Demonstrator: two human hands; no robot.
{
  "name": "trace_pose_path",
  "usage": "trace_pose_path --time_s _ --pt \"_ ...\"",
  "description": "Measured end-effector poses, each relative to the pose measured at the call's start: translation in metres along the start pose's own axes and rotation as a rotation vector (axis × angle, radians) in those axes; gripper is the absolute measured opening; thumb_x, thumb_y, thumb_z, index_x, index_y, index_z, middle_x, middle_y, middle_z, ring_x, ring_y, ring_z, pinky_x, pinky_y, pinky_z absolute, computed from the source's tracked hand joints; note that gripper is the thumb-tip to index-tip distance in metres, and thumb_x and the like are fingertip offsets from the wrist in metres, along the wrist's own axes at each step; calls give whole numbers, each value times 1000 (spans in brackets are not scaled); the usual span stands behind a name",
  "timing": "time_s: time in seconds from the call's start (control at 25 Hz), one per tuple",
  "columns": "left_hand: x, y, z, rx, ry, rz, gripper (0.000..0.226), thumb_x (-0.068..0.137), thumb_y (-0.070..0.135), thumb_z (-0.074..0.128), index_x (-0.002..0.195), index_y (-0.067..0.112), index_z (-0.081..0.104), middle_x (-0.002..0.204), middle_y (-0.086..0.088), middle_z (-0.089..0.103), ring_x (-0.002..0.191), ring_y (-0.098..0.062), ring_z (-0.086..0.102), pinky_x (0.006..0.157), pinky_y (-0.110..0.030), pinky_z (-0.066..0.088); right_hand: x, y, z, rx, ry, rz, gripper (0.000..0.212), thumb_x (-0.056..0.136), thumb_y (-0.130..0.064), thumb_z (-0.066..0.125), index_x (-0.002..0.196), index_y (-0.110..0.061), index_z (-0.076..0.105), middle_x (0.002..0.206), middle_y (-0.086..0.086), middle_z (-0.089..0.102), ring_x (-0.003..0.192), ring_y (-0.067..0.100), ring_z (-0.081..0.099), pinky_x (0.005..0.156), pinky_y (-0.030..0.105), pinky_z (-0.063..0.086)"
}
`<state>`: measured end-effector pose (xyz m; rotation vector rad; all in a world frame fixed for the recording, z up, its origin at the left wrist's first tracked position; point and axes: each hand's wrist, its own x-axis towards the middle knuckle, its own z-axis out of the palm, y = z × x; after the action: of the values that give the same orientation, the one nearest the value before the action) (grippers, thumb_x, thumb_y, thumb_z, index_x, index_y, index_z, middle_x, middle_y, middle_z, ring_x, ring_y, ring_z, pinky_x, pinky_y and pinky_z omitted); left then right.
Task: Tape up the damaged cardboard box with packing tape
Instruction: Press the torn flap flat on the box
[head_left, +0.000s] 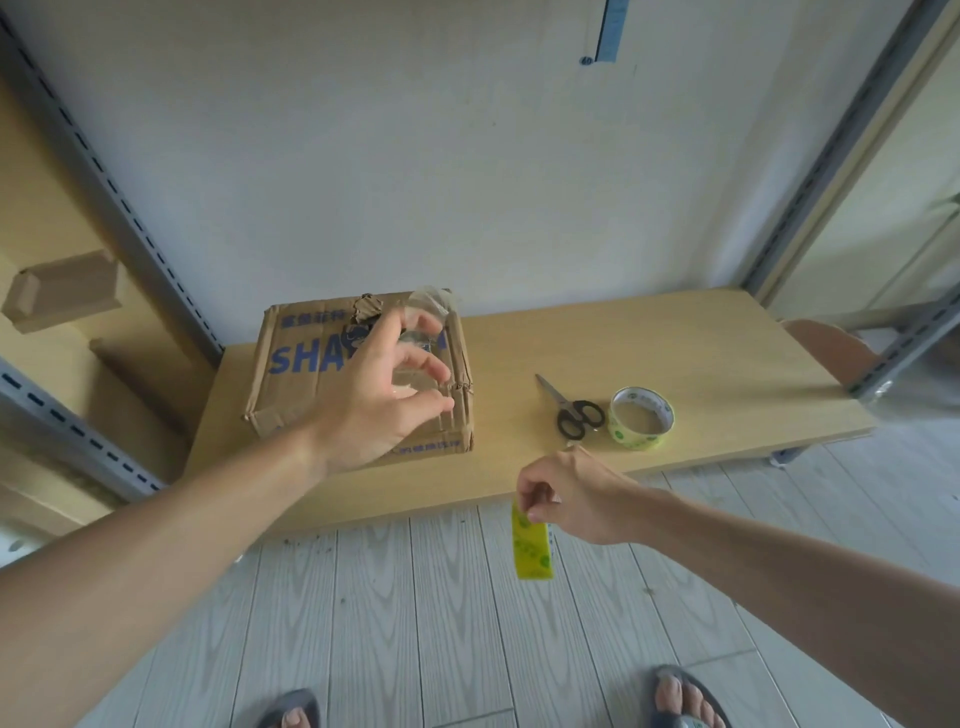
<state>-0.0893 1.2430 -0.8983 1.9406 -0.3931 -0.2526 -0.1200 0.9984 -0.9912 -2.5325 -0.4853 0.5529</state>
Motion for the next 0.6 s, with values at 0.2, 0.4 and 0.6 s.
trace_pose_path --time_s 0.2,0.4,0.6 --pt "-3 -7 8 -128 -63 -110 52 86 14 75 125 31 46 110 -6 70 108 -27 70 87 -43 53 25 27 12 19 43 120 8 92 -20 69 86 -24 65 80 -12 62 72 0 54 60 14 37" --pt "-9 -8 8 -169 -94 -126 60 70 33 74 123 35 47 105 -3 72 109 -26 71 93 -46 53 46 43 24 -25 40 134 6 93 -23 68 88 -23 65 83 -11 62 76 6 56 59 15 37" --pt "-14 -15 8 -166 -123 -127 51 79 20 63 126 31 46 106 -9 70 103 -24 74 90 -46 52 58 49 34 -18 111 156 14 93 -24 67 81 -26 60 87 -5 66 80 13 61 70 28 50"
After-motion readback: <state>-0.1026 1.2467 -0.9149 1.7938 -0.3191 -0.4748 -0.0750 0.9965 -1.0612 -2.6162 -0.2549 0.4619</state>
